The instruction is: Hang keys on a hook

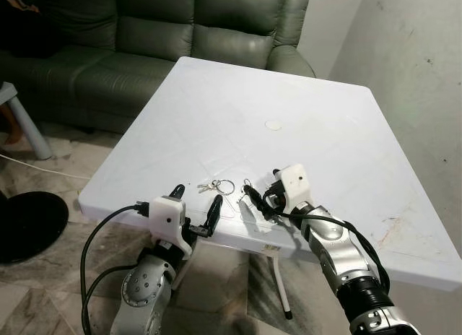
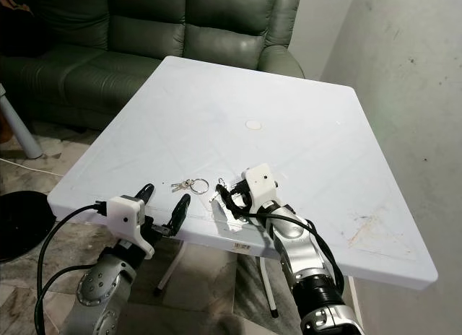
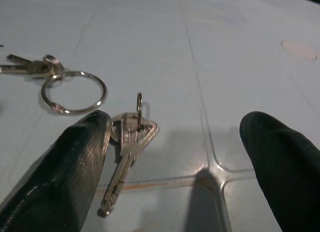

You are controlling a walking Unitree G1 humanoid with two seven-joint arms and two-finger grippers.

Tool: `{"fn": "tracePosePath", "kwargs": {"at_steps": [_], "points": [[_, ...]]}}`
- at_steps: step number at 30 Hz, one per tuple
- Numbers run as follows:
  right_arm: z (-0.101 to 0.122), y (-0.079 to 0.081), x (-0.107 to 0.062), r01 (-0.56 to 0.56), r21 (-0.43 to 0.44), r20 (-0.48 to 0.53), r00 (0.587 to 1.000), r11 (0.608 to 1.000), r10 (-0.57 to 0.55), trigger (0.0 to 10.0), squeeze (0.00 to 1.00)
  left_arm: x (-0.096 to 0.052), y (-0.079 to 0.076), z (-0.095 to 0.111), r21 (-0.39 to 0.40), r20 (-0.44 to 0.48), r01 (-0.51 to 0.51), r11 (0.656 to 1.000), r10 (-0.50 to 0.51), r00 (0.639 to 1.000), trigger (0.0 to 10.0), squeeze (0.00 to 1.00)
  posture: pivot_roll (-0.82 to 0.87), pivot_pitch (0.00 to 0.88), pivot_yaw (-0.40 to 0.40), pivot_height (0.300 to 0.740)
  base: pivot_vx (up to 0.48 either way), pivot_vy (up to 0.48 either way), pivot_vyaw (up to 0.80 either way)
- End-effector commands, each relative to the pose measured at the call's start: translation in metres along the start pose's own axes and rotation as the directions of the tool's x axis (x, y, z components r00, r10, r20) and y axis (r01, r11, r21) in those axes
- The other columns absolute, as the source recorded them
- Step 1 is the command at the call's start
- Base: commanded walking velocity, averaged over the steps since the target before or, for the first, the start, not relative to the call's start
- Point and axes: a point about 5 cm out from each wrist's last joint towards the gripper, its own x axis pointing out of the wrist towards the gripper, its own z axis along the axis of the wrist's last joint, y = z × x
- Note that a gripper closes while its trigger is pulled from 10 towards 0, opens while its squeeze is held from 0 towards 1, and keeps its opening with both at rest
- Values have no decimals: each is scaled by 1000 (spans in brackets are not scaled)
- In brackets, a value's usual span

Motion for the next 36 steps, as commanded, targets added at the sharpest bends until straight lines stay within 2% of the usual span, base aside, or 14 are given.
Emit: {"fn": "tracePosePath", "kwargs": {"at_steps": [1,4,5,7,14,17,18,20,24,31,32,34,35,36], "points": [[-1,-2,0,14,4,-17,1000,1000,-14,10000,0,0,-5,3,5,3,15,1000,-15,1000,10000,0,111,41,-135,702,0,0,0],[-2,0,1,26,23,-26,999,999,-25,9020,0,-1,-5,3,5,1,13,1000,-13,1000,10000,0,113,45,-136,702,0,0,0],[-1,1,1,23,18,-20,1000,1000,-23,4157,0,-1,-5,3,5,1,13,1000,-13,1000,10000,0,113,45,-136,702,0,0,0],[2,4,3,20,14,-8,1000,1000,-20,0,0,-1,-5,3,4,0,12,1000,-12,1000,10000,0,113,49,-135,702,0,0,0],[7,12,7,-12,15,12,1000,1000,11,745,0,-2,-6,4,3,0,12,1000,-12,1000,10000,0,116,51,-137,702,0,0,0],[11,16,9,-28,26,24,999,999,28,4471,0,-2,-7,4,2,0,11,1000,-11,1000,10000,0,119,52,-139,702,0,0,0],[13,18,11,-39,37,26,999,999,38,9137,0,-2,-7,4,2,0,10,1000,-10,1000,10000,0,122,53,-140,702,0,0,0],[15,20,12,-42,39,34,999,998,41,10000,0,-2,-7,5,2,1,9,1000,-9,1000,10000,0,122,53,-140,702,0,0,0],[18,23,14,-48,51,40,998,998,46,8078,0,-3,-7,5,0,0,5,1000,-5,1000,10000,0,128,54,-144,702,0,0,0],[24,29,19,-54,72,53,997,996,50,7765,0,-4,-9,5,-1,-1,0,1000,0,1000,10000,0,135,54,-150,702,0,0,0],[25,30,21,-52,72,50,998,996,48,4902,0,-4,-9,5,-1,-1,-3,1000,3,1000,10000,0,137,54,-152,702,0,0,0],[26,31,22,-47,72,50,998,996,43,4902,0,-4,-9,5,-2,1,-3,1000,3,1000,10000,0,138,53,-152,702,0,0,0],[26,31,23,-40,65,47,998,997,37,1059,0,-4,-9,5,-1,0,-5,1000,5,1000,10000,0,140,52,-154,702,0,0,0],[26,31,23,-40,65,47,998,997,37,1059,0,-4,-9,5,-1,0,-5,1000,5,1000,10000,0,140,52,-154,702,0,0,0]]}}
